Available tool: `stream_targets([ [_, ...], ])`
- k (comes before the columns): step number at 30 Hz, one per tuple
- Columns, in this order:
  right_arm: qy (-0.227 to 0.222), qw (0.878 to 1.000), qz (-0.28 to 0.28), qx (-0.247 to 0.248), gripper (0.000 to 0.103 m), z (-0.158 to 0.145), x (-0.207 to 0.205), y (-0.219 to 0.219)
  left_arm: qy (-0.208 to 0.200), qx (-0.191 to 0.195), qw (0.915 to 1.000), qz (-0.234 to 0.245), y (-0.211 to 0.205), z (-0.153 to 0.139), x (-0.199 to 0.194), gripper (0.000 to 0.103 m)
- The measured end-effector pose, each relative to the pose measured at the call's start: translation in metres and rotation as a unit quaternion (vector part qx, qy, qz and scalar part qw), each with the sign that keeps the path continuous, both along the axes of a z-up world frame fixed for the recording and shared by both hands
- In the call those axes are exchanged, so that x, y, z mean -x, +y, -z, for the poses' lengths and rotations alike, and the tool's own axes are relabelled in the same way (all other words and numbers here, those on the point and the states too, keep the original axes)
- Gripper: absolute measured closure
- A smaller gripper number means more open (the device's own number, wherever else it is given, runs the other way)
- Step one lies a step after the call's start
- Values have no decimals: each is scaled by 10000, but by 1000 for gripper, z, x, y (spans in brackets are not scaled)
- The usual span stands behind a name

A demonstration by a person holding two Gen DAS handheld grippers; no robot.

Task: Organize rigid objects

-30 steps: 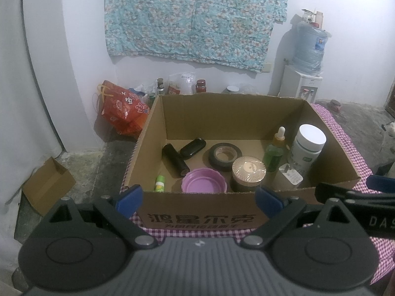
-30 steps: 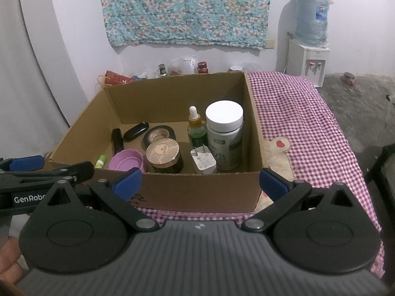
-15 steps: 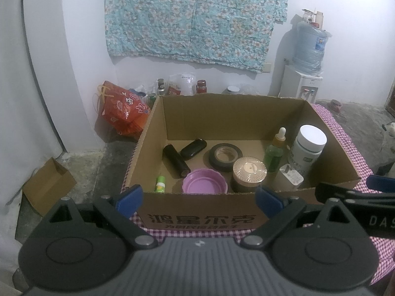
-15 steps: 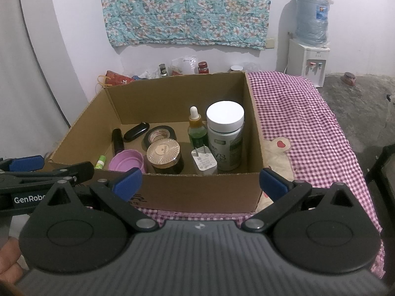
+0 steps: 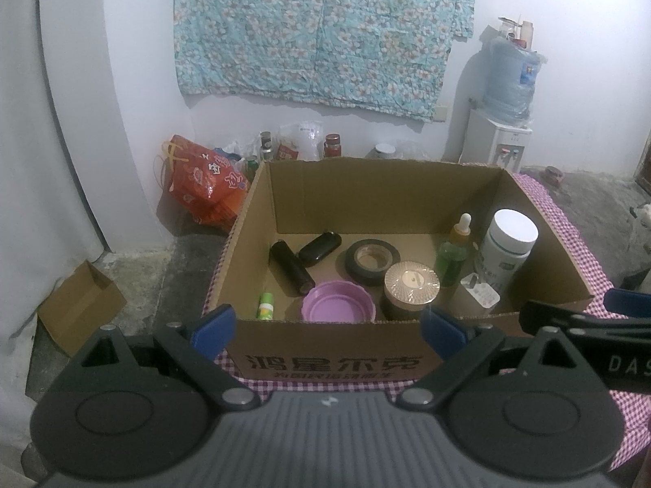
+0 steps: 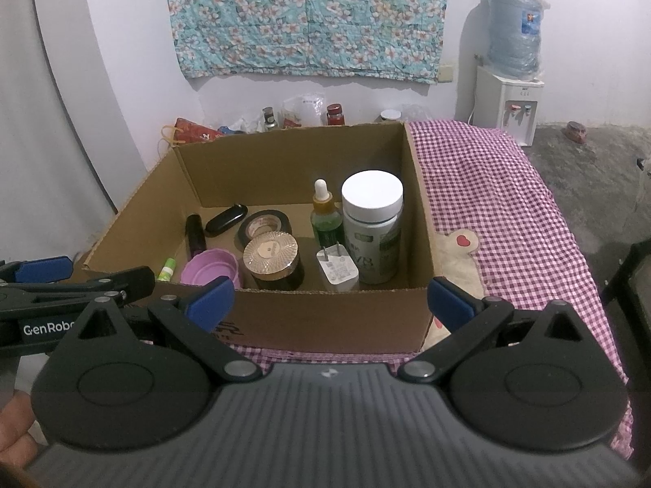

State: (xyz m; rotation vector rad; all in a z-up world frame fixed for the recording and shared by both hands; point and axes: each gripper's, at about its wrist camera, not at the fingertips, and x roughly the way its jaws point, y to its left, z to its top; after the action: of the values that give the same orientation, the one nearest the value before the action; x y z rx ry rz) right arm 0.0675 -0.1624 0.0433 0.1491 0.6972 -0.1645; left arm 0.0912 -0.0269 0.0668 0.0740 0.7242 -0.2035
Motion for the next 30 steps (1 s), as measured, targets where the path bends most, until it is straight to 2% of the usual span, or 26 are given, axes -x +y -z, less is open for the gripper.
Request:
stream_targets([
  [30, -6, 10000, 1, -6, 1, 0, 0, -1, -3, 10, 10000, 44, -1, 1, 0, 5],
])
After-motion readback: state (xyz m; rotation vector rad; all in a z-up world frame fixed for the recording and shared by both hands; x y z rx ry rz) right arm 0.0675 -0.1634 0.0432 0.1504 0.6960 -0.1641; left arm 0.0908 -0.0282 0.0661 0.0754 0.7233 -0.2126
